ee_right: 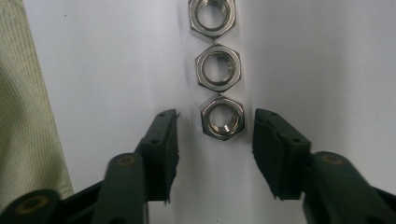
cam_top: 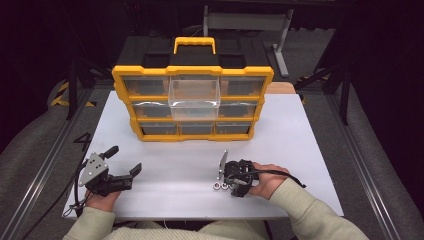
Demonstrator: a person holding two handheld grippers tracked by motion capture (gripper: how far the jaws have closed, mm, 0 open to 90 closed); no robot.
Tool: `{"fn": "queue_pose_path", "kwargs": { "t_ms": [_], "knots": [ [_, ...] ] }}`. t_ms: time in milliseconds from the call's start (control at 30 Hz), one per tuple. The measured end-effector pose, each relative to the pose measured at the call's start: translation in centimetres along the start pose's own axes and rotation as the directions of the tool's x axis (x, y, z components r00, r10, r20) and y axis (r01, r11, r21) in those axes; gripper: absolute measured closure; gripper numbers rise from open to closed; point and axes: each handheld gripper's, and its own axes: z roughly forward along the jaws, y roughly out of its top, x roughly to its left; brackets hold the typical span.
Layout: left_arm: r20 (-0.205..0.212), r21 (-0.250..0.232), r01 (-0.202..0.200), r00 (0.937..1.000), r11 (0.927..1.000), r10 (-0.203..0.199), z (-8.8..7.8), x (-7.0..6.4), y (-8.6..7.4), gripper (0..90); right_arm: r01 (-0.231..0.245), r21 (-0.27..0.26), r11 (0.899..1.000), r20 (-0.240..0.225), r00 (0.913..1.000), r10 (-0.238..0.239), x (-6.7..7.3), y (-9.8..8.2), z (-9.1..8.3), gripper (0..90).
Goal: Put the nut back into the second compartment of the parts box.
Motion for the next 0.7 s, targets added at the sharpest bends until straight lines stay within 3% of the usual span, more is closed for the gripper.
{"fn": "queue_pose_path", "kwargs": {
  "t_ms": [333, 567, 700],
  "knots": [
    [-0.001, 0.002, 0.017, 0.9999, 0.9999, -0.017, -0.1, 0.1, -0.1, 3.1, 0.016, 0.011, 1.000, 0.003, 0.9999, -0.016, -0.1, 0.6, 0.2, 68.4],
    [0.001, 0.000, 0.031, 0.9995, 0.9995, -0.031, -0.2, 0.3, -0.1, 3.1, 0.021, 0.025, 0.999, 0.002, 0.9998, -0.021, -0.2, 0.7, -0.1, 69.4],
    [0.001, -0.002, 0.039, 0.9992, 0.9992, -0.039, -0.3, 0.4, -0.2, 3.1, 0.014, 0.033, 0.999, 0.002, 0.9999, -0.014, -0.2, 0.8, -1.3, 69.4]
  ]
}}
